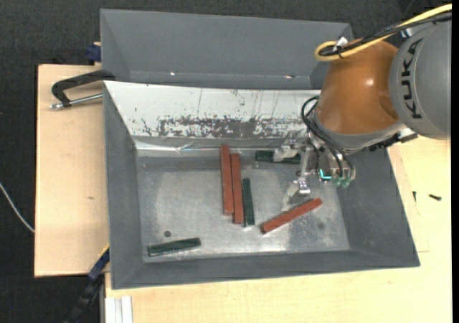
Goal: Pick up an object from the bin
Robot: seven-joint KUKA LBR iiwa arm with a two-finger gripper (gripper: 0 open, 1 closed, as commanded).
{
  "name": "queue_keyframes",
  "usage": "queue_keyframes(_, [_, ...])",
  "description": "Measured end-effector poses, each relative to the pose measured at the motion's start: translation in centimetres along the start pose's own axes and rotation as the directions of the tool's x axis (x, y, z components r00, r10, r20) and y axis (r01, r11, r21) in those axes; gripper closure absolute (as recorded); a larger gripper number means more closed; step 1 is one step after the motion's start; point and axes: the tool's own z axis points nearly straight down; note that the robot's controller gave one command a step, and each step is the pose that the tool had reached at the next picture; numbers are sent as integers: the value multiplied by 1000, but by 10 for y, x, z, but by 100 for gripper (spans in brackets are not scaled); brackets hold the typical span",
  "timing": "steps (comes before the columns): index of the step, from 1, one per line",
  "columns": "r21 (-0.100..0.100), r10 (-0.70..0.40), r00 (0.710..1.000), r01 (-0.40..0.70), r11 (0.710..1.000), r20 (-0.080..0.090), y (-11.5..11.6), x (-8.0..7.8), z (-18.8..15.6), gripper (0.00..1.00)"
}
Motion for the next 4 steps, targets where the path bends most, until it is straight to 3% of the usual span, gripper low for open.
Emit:
queue_keyframes(1, [0,0,1000,0,1000,7,0,-1,-4,0])
queue_keyframes(2, [1,-66,998,66,998,19,-5,7,17,0])
queue_keyframes(3, [2,-160,987,160,987,3,-12,39,81,100])
queue_keyframes(4, [2,-160,987,160,987,3,-12,39,81,100])
